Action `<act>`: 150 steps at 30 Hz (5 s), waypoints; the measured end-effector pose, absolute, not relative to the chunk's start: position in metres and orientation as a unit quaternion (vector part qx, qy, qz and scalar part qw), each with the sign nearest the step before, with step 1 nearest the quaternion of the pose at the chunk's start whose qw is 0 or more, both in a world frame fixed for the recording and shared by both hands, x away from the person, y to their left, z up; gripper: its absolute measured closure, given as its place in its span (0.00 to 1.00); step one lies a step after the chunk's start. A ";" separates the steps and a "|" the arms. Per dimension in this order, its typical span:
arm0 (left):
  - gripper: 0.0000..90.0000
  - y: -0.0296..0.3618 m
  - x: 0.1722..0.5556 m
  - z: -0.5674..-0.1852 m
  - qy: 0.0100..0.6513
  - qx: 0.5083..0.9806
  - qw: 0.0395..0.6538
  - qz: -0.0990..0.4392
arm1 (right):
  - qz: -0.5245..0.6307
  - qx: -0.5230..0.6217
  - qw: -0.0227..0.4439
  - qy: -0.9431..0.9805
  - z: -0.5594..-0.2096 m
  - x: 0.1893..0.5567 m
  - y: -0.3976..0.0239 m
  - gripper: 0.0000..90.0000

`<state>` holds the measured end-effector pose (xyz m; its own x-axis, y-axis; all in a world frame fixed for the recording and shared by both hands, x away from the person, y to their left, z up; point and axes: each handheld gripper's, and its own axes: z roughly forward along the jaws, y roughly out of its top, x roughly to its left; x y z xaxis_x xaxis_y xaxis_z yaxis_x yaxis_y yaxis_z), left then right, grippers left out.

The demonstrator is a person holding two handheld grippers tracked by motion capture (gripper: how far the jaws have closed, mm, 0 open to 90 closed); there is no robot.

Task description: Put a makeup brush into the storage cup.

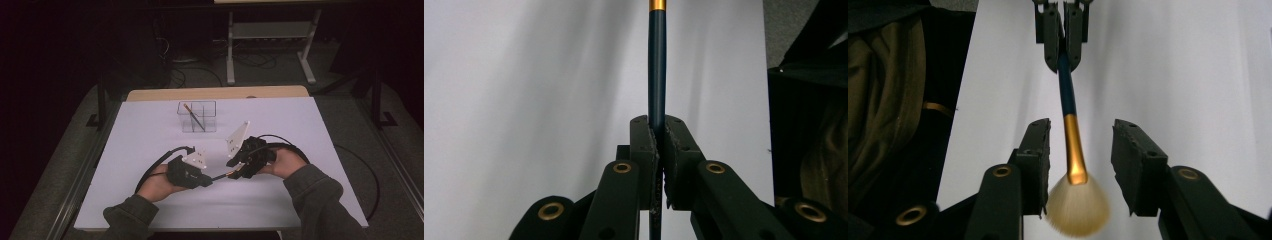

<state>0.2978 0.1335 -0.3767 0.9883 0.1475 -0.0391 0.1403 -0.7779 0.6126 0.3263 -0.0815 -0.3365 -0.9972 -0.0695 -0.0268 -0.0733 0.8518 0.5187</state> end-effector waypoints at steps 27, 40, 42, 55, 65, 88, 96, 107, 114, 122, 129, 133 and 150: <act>0.92 0.136 0.295 -0.379 0.072 0.941 0.330 -0.015 | 0.263 -0.053 -0.046 0.962 -0.332 0.327 -0.079 0.91; 0.92 0.135 0.296 -0.375 0.069 0.944 0.322 -0.023 | 0.234 -0.089 -0.023 0.968 -0.311 0.321 -0.058 0.92; 0.93 0.137 0.296 -0.375 0.072 0.942 0.327 -0.015 | 0.238 -0.087 -0.022 0.967 -0.309 0.321 -0.057 0.91; 0.93 0.147 0.297 -0.373 0.097 0.926 0.364 0.010 | 0.293 -0.010 -0.041 0.955 -0.315 0.333 -0.075 0.60; 0.93 0.141 0.296 -0.376 0.090 0.928 0.362 0.012 | 0.311 -0.015 -0.066 0.948 -0.316 0.337 -0.073 0.88; 0.93 0.138 0.299 -0.370 0.099 0.922 0.374 0.010 | 0.299 -0.015 -0.047 0.953 -0.304 0.335 -0.071 0.83; 0.93 0.146 0.303 -0.368 0.120 0.905 0.409 0.014 | 0.359 0.012 -0.051 0.932 -0.315 0.342 -0.083 0.72; 0.93 0.142 0.303 -0.371 0.114 0.906 0.407 0.017 | 0.374 0.025 -0.072 0.924 -0.322 0.345 -0.079 0.87; 0.92 0.138 0.304 -0.374 0.102 0.912 0.398 0.007 | 0.365 0.017 -0.077 0.928 -0.324 0.344 -0.079 0.92; 0.86 0.135 0.302 -0.373 0.101 0.912 0.397 0.002 | 0.342 -0.007 -0.067 0.937 -0.325 0.341 -0.073 0.92; 0.93 0.135 0.302 -0.372 0.092 0.913 0.396 0.013 | 0.346 -0.002 -0.061 0.936 -0.324 0.339 -0.074 0.92; 0.93 0.137 0.303 -0.370 0.111 0.901 0.418 0.014 | 0.359 0.019 -0.060 0.931 -0.322 0.342 -0.078 0.85; 0.93 0.135 0.309 -0.372 0.134 0.890 0.437 0.017 | 0.398 0.032 -0.048 0.916 -0.324 0.348 -0.089 0.92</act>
